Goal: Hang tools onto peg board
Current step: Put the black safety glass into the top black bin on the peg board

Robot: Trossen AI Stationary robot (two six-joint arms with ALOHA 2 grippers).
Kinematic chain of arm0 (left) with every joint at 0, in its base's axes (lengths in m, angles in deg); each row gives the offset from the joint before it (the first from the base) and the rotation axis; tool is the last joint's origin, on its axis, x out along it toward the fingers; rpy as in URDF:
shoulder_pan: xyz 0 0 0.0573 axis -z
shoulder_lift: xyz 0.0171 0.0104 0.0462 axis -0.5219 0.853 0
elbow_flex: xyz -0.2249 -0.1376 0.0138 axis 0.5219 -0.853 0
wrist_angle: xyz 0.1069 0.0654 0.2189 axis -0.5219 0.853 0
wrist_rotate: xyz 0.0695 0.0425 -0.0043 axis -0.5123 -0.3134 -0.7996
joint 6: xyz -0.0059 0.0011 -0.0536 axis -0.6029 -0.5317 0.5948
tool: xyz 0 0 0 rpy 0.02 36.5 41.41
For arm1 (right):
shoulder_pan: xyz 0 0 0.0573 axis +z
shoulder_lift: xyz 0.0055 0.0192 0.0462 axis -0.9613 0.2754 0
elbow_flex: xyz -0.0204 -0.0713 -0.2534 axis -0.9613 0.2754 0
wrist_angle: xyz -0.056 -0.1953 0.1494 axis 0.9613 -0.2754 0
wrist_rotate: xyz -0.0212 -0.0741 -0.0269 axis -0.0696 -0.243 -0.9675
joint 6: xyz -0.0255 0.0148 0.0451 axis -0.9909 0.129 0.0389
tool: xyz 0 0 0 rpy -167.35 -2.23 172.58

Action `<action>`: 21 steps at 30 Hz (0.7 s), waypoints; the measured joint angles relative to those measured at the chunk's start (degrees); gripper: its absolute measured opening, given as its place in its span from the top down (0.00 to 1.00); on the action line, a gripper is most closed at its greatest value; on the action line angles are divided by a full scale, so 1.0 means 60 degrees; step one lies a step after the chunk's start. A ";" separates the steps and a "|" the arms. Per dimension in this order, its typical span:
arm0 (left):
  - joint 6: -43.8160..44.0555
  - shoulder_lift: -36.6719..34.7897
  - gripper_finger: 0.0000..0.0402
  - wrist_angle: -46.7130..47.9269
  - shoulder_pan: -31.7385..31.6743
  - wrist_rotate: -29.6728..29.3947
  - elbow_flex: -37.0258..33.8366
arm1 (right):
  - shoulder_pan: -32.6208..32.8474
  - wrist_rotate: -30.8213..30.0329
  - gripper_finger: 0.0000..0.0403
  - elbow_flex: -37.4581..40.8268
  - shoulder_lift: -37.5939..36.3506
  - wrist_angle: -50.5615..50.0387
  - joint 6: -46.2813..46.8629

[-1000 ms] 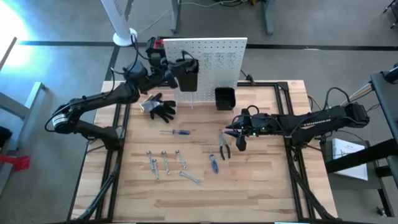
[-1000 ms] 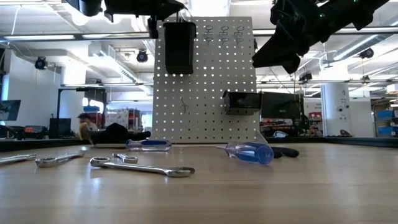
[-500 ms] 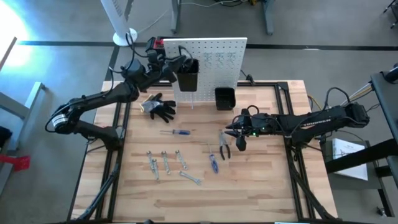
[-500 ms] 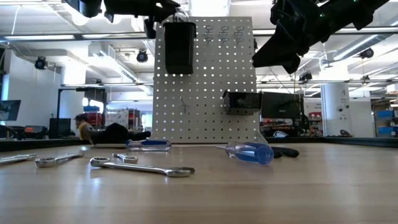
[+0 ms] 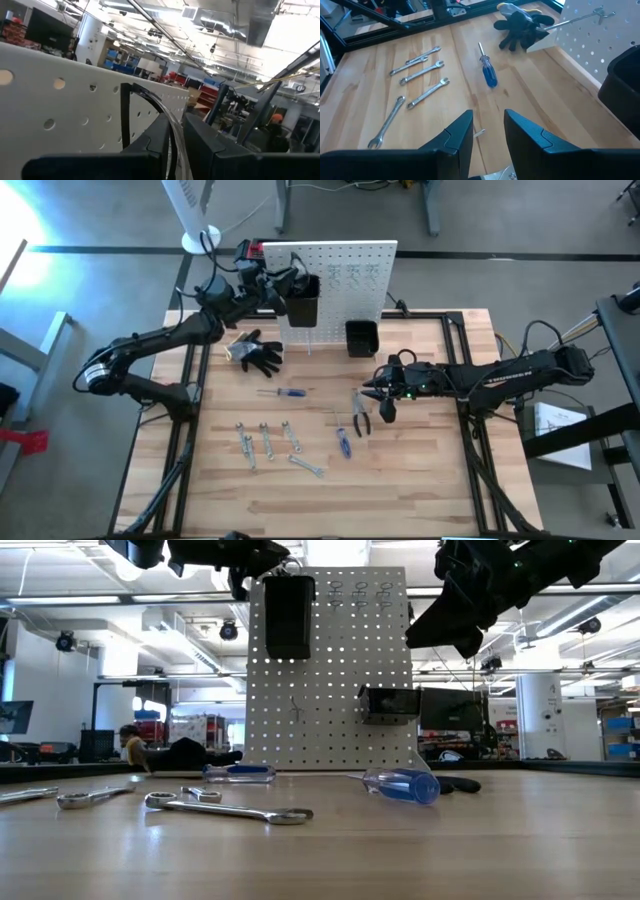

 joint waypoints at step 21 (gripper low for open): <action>-0.0746 0.0000 0.57 0.0184 0.0000 0.0070 0.0139 | 0.0002 0.0011 0.74 0.0164 0.0000 -0.0003 0.0207</action>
